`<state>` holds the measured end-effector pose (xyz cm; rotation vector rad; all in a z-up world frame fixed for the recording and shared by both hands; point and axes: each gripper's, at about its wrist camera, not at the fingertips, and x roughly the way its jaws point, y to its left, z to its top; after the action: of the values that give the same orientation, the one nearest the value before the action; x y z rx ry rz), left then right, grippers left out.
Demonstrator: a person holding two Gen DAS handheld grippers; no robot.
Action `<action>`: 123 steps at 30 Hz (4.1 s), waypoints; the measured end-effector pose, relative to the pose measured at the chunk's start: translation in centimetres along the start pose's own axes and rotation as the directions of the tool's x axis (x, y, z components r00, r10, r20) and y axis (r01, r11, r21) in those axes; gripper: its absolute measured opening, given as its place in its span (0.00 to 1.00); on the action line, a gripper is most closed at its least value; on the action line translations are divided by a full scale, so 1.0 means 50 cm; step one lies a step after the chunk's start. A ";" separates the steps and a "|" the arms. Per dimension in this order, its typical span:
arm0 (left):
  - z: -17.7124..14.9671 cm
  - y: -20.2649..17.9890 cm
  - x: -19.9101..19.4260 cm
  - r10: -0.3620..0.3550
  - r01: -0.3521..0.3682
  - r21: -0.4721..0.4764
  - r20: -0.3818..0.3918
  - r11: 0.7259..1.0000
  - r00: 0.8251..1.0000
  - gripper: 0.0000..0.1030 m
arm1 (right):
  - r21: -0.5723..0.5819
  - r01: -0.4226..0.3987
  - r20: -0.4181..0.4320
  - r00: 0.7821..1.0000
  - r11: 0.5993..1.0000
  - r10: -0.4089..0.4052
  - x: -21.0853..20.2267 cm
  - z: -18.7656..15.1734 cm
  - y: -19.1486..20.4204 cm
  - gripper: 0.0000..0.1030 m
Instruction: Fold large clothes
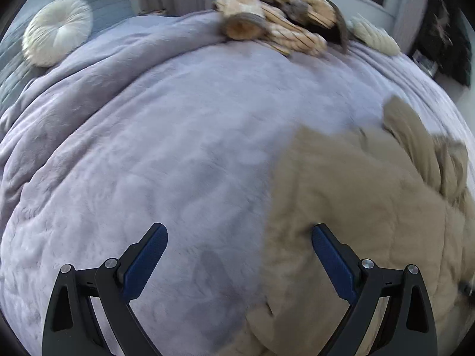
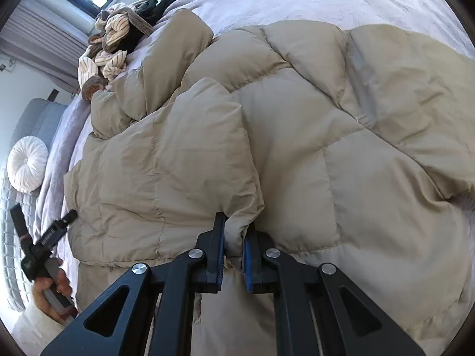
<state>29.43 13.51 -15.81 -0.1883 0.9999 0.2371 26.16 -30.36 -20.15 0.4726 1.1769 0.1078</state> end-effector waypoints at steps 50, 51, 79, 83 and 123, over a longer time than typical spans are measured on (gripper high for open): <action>-0.328 -0.560 -0.270 -0.221 0.307 0.400 -0.249 0.864 0.943 0.96 | 0.474 -0.078 0.191 0.982 0.877 -0.016 -0.373 -0.154 -0.493 0.89; -0.334 -0.569 -0.272 -0.219 0.307 0.404 -0.250 0.862 0.943 0.96 | 0.480 -0.089 0.205 0.979 0.873 -0.013 -0.376 -0.153 -0.505 0.90; -0.327 -0.597 -0.254 -0.172 0.275 0.395 -0.276 0.877 0.946 0.95 | 0.657 -0.486 0.484 0.858 0.576 0.173 -0.321 0.059 -0.719 0.79; -0.308 -0.564 -0.249 -0.177 0.269 0.370 -0.264 0.889 0.948 0.95 | 0.698 -0.519 0.489 0.849 0.493 0.201 -0.306 0.066 -0.730 0.16; -0.138 -0.096 -0.151 -0.115 0.121 0.051 -0.109 0.991 0.987 0.95 | -0.361 0.031 0.025 0.999 0.932 -0.023 -0.026 0.016 0.228 0.75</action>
<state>21.29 6.26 -12.84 -0.2081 1.0954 0.0907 28.23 -20.81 -14.11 0.1309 1.1120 0.2907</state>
